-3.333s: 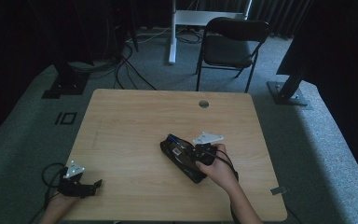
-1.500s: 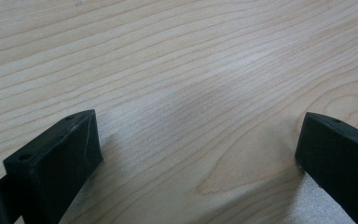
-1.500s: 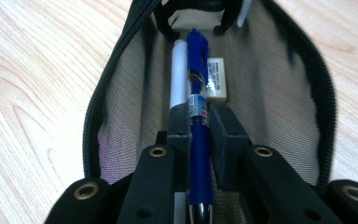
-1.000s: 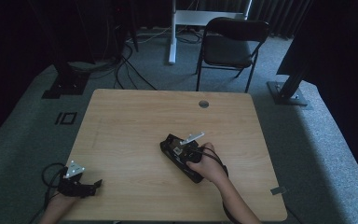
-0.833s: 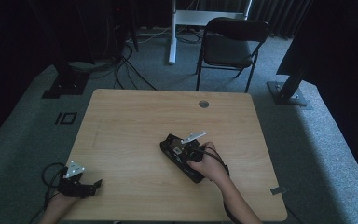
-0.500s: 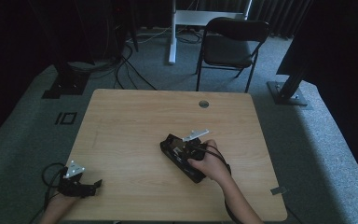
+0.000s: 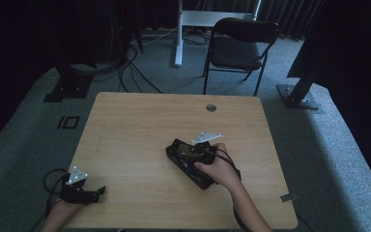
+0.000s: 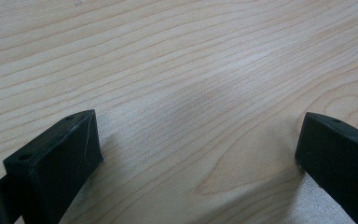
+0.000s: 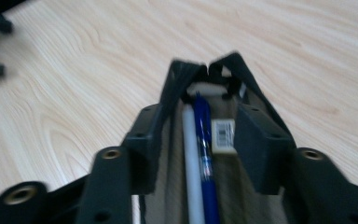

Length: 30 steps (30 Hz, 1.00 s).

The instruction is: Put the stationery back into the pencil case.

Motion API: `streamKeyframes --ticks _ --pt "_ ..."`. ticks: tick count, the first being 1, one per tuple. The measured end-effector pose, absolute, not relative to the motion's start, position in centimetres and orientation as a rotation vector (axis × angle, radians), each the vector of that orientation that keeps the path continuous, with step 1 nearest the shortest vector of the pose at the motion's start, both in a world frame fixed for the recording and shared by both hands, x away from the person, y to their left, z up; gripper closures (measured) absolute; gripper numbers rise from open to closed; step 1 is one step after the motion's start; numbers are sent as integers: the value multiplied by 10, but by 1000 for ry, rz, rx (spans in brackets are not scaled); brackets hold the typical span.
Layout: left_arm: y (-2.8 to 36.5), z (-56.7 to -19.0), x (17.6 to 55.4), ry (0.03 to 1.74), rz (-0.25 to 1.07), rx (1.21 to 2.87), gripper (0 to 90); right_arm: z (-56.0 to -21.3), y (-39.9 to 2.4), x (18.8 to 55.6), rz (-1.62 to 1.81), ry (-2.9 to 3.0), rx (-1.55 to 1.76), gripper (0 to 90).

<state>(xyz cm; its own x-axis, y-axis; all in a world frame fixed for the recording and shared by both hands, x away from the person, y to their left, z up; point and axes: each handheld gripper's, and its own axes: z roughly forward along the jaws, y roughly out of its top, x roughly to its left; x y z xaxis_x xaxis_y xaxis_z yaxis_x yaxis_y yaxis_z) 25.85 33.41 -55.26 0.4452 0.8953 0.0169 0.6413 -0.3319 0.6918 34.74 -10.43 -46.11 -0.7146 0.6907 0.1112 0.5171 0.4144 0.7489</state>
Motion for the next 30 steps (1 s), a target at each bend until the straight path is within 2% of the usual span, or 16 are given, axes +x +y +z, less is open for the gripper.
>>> streamKeyframes --ticks 15,19,30 --pt "334 -553 258 1282 536 2085 2 -451 -122 353 1228 2295 1138 375" --pt "334 -553 258 1281 536 2085 2 -448 -129 353 1238 2286 1160 391" --pt "334 -553 258 1282 536 2086 2 -449 -152 356 1229 2207 1217 355"
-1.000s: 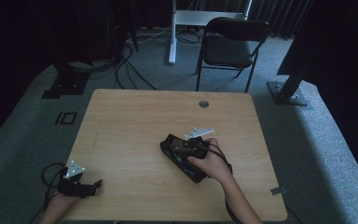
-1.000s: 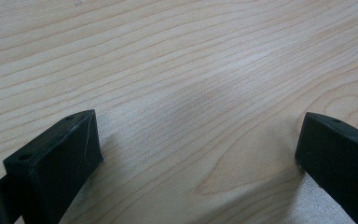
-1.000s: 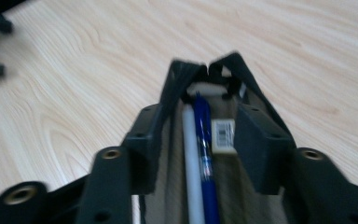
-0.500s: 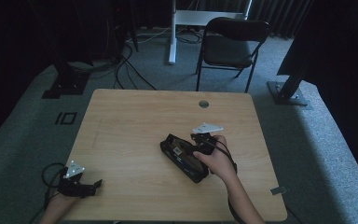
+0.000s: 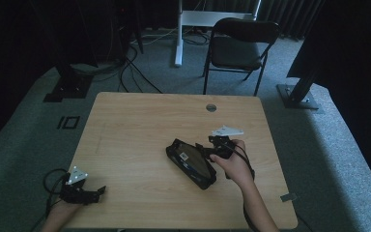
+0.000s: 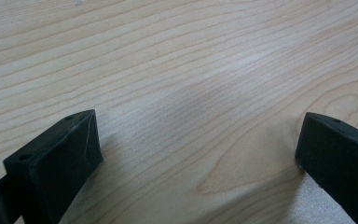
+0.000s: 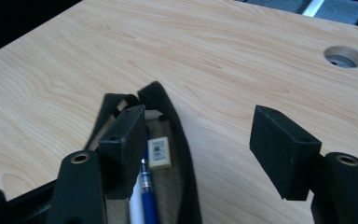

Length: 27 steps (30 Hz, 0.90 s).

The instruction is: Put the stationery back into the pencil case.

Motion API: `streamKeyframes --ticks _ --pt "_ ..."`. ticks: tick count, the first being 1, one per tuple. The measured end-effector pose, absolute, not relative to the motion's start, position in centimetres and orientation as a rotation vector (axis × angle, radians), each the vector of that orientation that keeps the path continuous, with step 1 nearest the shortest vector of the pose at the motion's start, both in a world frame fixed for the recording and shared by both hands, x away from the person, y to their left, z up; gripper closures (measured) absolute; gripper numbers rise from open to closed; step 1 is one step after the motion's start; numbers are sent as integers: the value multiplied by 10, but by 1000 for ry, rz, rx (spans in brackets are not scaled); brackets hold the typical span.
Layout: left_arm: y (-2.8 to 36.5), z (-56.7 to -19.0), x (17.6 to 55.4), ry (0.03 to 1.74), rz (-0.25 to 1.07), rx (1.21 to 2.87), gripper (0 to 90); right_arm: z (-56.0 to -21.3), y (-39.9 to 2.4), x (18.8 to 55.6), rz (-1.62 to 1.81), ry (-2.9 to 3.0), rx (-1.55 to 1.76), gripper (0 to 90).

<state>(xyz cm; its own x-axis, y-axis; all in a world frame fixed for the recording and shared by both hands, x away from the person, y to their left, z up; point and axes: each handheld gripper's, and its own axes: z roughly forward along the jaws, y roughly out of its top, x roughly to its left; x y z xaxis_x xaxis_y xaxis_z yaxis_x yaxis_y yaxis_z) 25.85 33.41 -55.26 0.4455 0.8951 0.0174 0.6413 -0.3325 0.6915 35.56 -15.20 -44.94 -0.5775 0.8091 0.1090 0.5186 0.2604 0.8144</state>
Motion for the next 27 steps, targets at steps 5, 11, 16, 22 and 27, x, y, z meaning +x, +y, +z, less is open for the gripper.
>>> streamKeyframes --ticks 5,11,16,22,27 --pt "334 -553 258 1282 536 2085 2 -454 -160 355 1219 2184 1248 354" --pt "334 -553 258 1282 536 2085 2 -458 -172 356 1201 2146 1281 354" --pt "334 -553 258 1282 536 2086 2 -464 -181 358 1185 2131 1309 347" --pt "334 -553 258 1281 536 2086 2 -473 -193 358 1170 2090 1351 342" --pt "334 -553 258 1282 536 2086 2 -480 -203 359 1149 2075 1381 336"
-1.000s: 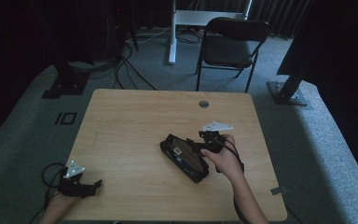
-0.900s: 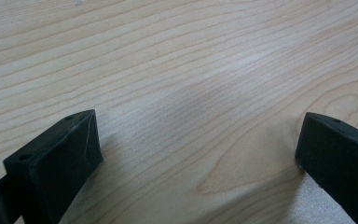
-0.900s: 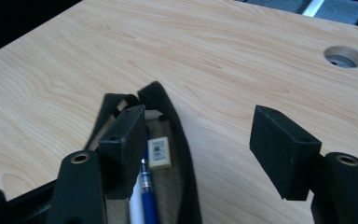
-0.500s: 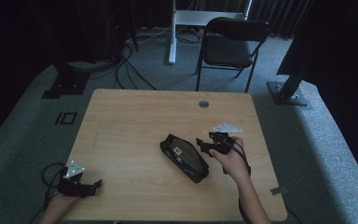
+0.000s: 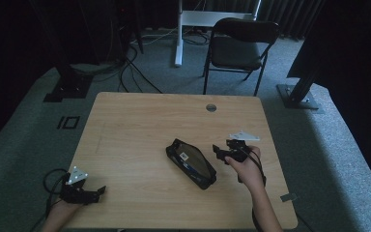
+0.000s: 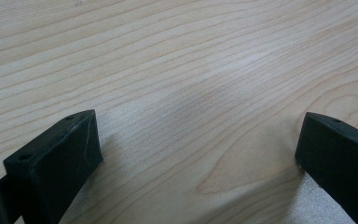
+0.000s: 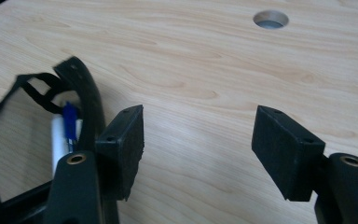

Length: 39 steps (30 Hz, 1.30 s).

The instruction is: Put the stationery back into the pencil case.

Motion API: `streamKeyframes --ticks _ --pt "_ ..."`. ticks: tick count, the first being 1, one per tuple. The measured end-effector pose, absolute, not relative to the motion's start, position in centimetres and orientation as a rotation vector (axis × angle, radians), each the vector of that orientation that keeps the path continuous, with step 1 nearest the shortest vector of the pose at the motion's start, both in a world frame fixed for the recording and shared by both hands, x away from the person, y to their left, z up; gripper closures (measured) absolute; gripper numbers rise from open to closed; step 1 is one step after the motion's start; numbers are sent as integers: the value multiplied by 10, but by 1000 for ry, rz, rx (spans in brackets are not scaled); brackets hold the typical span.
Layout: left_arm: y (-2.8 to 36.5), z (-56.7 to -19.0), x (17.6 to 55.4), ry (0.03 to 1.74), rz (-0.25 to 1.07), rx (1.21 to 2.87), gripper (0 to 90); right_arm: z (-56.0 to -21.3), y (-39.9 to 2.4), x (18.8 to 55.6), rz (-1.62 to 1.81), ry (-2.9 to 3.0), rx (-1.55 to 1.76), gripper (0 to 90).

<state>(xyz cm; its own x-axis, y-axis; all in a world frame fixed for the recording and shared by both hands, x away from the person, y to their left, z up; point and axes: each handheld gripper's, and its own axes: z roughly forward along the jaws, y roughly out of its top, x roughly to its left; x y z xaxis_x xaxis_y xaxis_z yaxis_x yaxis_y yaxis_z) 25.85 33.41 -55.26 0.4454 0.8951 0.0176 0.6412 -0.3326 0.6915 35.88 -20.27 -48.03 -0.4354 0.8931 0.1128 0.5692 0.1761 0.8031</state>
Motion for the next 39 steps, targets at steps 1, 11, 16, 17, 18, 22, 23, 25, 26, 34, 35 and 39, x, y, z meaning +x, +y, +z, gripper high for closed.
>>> streamKeyframes --ticks 1,11,16,17,18,22,23,25,26,34,35,39 --pt "334 -553 258 1282 536 2085 2 -482 -204 359 1143 2073 1385 334" --pt "334 -553 258 1282 536 2085 2 -498 -224 355 1112 2045 1437 313" --pt "334 -553 258 1282 536 2085 2 -503 -235 352 1094 2019 1459 305" --pt "334 -553 258 1282 536 2085 2 -504 -237 351 1085 2017 1463 304" --pt "334 -553 258 1282 536 2085 2 -505 -238 350 1083 2013 1468 301" --pt "334 -553 258 1282 536 2086 2 -510 -245 348 1069 2003 1484 292" --pt "334 -553 258 1282 536 2086 2 -511 -247 347 1071 1997 1489 290" --pt "334 -553 259 1282 536 2085 2 -514 -250 345 1066 1992 1497 285" --pt "334 -553 258 1282 536 2086 2 -515 -252 345 1068 1986 1498 281" --pt "334 -553 258 1282 536 2085 2 -522 -265 338 1039 1947 1537 257" --pt "334 -553 258 1282 536 2085 2 -524 -267 337 1031 1943 1538 251" --pt "334 -553 258 1282 535 2085 2 -527 -274 334 1010 1928 1547 226"
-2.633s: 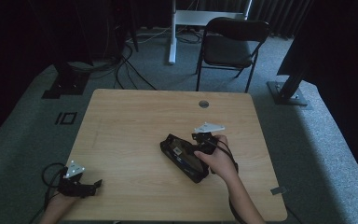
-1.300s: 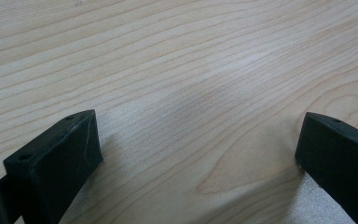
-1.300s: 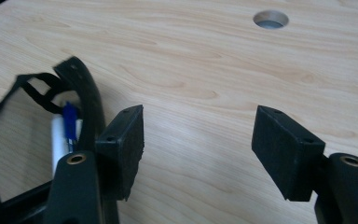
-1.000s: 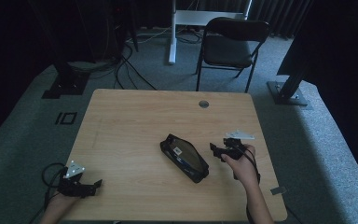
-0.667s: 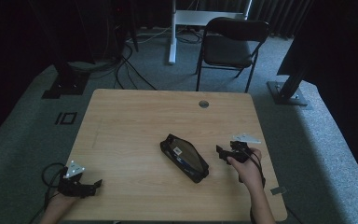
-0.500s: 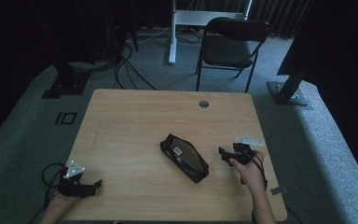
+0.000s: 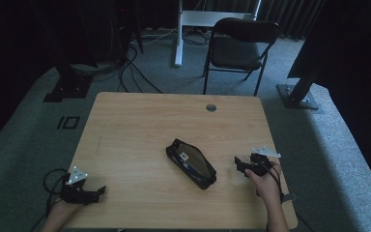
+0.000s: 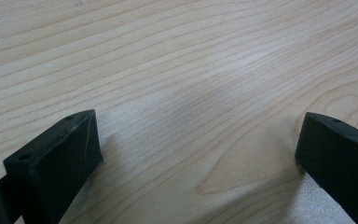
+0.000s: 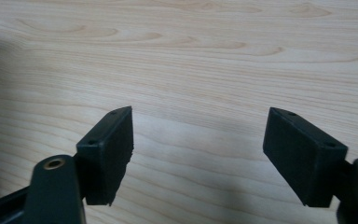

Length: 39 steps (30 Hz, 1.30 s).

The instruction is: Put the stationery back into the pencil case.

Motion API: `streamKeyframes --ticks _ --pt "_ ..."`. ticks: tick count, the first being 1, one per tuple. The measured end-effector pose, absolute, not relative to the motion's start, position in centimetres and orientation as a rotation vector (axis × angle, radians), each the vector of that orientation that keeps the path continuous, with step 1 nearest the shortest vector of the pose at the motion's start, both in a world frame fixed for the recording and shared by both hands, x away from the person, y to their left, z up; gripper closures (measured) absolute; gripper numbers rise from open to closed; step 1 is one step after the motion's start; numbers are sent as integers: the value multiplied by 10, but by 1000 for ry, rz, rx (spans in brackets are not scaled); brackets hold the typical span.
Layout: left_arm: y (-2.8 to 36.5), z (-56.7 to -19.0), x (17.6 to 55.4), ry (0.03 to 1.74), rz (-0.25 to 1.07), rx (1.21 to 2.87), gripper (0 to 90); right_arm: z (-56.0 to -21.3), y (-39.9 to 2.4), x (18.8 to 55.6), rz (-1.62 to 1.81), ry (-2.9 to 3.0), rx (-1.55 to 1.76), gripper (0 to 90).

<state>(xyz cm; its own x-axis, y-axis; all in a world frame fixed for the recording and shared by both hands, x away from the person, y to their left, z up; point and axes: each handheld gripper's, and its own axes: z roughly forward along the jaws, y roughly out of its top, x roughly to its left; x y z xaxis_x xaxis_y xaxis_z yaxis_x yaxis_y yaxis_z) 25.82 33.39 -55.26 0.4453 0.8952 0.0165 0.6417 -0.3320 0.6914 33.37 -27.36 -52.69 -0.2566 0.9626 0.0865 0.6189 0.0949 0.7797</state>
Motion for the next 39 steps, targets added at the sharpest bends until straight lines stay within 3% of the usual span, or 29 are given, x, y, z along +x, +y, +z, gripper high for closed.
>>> streamKeyframes --ticks 15,39 --pt "334 -553 258 1277 534 2088 1 -543 -291 316 822 1905 1621 138" --pt "334 -553 258 1276 535 2087 2 -556 -299 287 758 1713 1759 130"
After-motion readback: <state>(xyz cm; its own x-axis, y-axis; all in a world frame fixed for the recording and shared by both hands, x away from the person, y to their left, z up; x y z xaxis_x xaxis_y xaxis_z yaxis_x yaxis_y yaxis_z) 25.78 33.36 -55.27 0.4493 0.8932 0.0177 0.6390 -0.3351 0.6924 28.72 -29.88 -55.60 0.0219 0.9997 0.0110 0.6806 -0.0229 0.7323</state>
